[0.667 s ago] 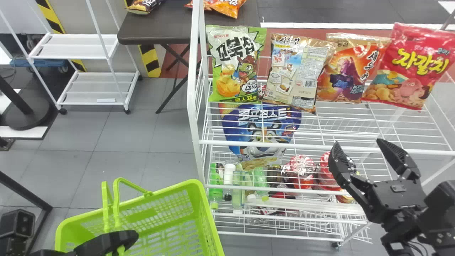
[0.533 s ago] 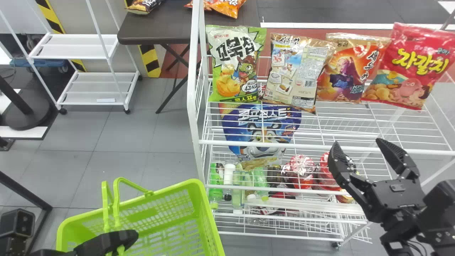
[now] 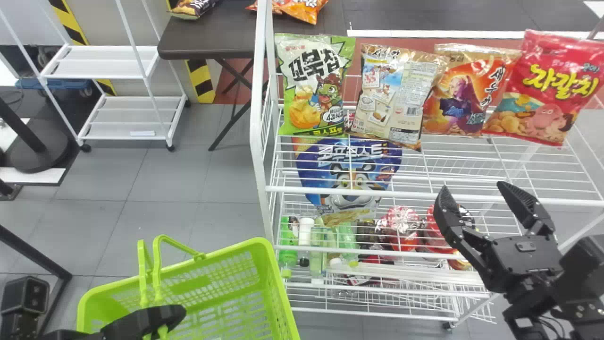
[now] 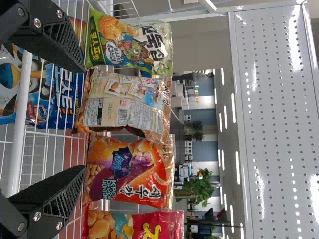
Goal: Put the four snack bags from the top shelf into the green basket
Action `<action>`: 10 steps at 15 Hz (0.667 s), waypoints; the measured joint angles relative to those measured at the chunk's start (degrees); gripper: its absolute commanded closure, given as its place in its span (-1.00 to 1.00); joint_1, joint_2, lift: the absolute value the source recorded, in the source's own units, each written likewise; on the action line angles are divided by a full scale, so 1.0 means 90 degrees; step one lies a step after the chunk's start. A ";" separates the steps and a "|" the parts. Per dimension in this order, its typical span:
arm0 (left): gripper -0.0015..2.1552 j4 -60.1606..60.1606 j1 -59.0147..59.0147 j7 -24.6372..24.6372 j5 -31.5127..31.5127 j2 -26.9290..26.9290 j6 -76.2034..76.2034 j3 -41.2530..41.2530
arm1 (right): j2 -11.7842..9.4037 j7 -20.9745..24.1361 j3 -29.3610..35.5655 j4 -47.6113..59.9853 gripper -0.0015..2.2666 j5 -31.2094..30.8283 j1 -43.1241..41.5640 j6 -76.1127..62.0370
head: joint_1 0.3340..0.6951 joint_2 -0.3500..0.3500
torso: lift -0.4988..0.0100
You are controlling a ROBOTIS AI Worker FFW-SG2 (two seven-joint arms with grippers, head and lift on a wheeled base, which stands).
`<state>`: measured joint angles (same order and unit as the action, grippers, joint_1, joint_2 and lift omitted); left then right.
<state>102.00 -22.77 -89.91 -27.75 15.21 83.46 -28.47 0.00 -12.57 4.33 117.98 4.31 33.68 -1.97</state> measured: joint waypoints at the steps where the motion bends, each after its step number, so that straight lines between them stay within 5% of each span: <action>1: 0.99 0.0000 0.0000 0.0000 0.0004 0.0000 0.0000 0.0000 | 0.0000 0.0000 -0.0018 -0.0026 -0.88 0.0000 -0.0030 0.0000 | 1.00 0.09 | 0.96; 10: 0.99 0.0004 -0.0024 0.0000 0.0041 0.0000 0.0000 -0.0007 | 0.0000 0.0000 -0.0797 -0.1351 -0.88 -0.0106 -0.1667 0.0033 | 1.00 0.38 | 0.96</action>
<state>102.04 -22.98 -89.91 -27.38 15.20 83.46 -28.53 0.00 -12.56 -2.84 105.82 3.35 18.67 -1.67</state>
